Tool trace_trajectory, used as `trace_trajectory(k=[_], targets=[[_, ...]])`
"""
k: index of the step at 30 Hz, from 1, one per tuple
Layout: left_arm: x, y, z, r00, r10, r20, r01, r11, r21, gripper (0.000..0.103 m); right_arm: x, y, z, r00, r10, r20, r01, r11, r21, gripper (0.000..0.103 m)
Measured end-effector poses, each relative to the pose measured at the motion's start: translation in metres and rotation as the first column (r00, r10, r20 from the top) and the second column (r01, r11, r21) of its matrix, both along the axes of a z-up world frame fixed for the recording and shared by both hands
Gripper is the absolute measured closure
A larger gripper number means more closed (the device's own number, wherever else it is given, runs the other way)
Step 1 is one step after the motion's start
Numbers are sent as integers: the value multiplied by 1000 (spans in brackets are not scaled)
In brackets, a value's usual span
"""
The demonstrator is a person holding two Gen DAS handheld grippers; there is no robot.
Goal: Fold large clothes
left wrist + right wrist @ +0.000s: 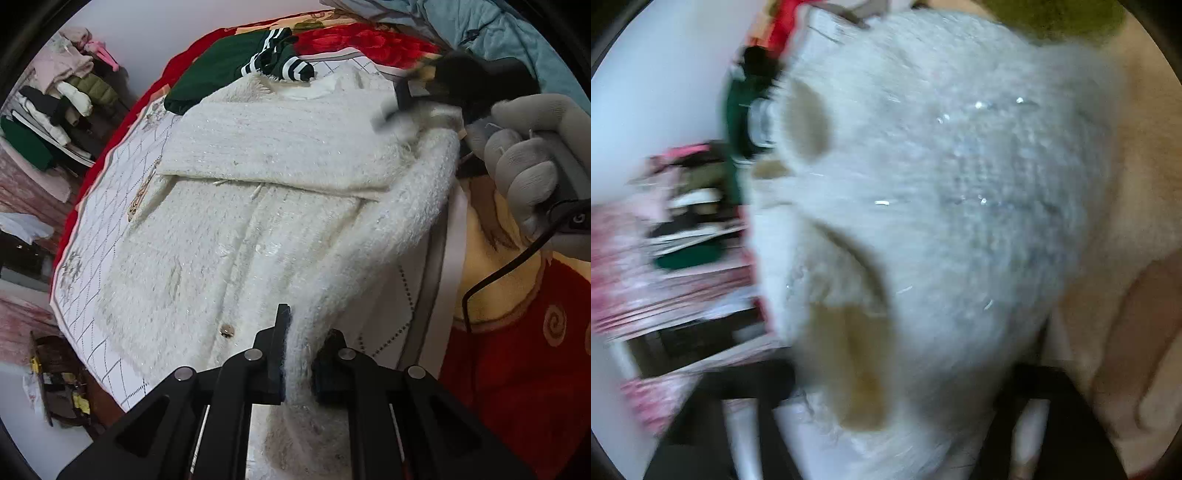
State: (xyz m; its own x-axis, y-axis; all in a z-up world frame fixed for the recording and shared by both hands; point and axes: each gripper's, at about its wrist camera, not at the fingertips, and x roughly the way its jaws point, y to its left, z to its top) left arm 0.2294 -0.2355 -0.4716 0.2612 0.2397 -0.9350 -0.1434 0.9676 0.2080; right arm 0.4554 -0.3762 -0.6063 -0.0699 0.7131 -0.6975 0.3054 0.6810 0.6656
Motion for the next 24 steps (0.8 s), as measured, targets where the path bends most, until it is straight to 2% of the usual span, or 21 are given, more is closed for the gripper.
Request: trace_trajectory(k=[1, 3, 7, 11, 14, 16, 18, 19, 24], targets=[[0, 7, 3, 1000, -3, 0, 3, 1000, -25, 96, 1, 7, -2, 1000, -16, -4, 16, 1000, -13, 70], [-1, 22, 12, 1000, -7, 1, 7, 998, -65, 96, 2, 17, 15, 999, -47, 4, 48, 997, -56, 76], [-3, 61, 37, 1000, -2, 27, 5, 991, -136, 96, 1, 52, 86, 998, -40, 58, 47, 989, -143, 78], [1, 110, 57, 999, 39, 28, -33, 982, -186, 96, 7, 104, 155, 993, 41, 109, -14, 970, -244, 78], [5, 159, 64, 993, 116, 17, -110, 970, -218, 95, 11, 164, 184, 984, 125, 128, -78, 942, -325, 78], [7, 194, 60, 985, 174, 3, -169, 961, -219, 94, 9, 195, 191, 974, 180, 137, -117, 921, -373, 78], [6, 222, 50, 975, 221, -16, -219, 953, -208, 94, 16, 245, 185, 967, 221, 125, -155, 904, -399, 78], [5, 235, 43, 970, 239, -29, -240, 949, -204, 93, 16, 256, 180, 966, 232, 117, -167, 900, -404, 78], [1, 300, -3, 935, 338, -106, -352, 916, -191, 89, 30, 340, 123, 960, 277, 48, -226, 861, -455, 78]])
